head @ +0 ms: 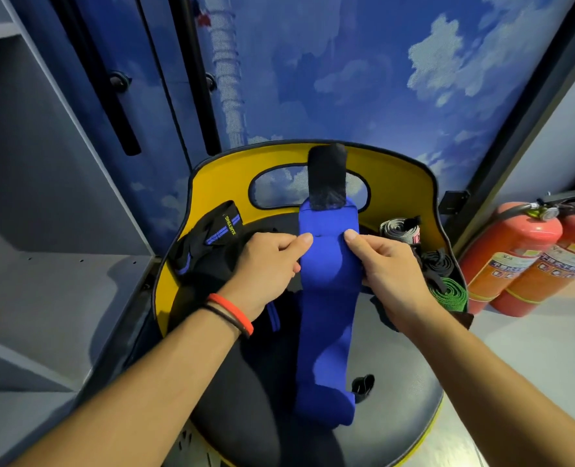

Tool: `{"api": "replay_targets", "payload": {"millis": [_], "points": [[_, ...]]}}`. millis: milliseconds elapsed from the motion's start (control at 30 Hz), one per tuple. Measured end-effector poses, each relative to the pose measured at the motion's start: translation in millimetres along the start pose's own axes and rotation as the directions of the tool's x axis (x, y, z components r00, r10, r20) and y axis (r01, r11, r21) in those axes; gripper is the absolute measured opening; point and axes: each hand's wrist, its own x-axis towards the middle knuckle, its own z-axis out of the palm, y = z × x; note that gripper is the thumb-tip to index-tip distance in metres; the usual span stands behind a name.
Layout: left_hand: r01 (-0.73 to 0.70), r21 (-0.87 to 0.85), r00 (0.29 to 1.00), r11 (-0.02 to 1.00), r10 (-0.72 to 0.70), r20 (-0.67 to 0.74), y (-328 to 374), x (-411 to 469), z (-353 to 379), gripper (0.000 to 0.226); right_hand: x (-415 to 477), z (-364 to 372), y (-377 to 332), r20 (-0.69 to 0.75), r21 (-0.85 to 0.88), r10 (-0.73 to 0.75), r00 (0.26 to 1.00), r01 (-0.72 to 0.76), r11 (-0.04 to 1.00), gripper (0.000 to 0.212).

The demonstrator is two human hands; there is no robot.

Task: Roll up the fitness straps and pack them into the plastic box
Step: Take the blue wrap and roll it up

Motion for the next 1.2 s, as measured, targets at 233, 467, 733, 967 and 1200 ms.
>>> {"api": "replay_targets", "payload": {"millis": [233, 467, 733, 967, 1200], "points": [[0.026, -0.245, 0.999, 0.969, -0.031, -0.019, -1.1, 29.6, -2.3, 0.024, -10.2, -12.0, 16.1, 0.213, -0.03, -0.05, 0.976, 0.057, 0.998, 0.024], [0.164, -0.326, 0.986, 0.931, -0.158, 0.044, -23.0, 72.1, 23.8, 0.027, -2.2, -15.4, 38.8, 0.143, -0.107, 0.155, 0.978, -0.14, 0.984, 0.023], [0.334, -0.195, 0.941, 0.922, -0.315, 0.121, -68.0, 123.7, 81.7, 0.028, 20.4, -20.0, 93.4, -0.047, -0.338, 0.434, 0.9, -0.423, 0.841, 0.028], [0.344, 0.034, 0.938, 0.938, -0.345, 0.017, -94.7, 162.1, 101.1, 0.039, 20.9, 2.4, 105.2, -0.064, -0.722, 0.282, 0.957, -0.239, 0.649, 0.059], [0.289, -0.001, 0.955, 0.957, -0.288, -0.075, -111.0, 179.0, 103.9, 0.034, 31.5, 25.9, 92.4, -0.065, -0.873, 0.354, 0.933, -0.225, 0.432, 0.087]]}}
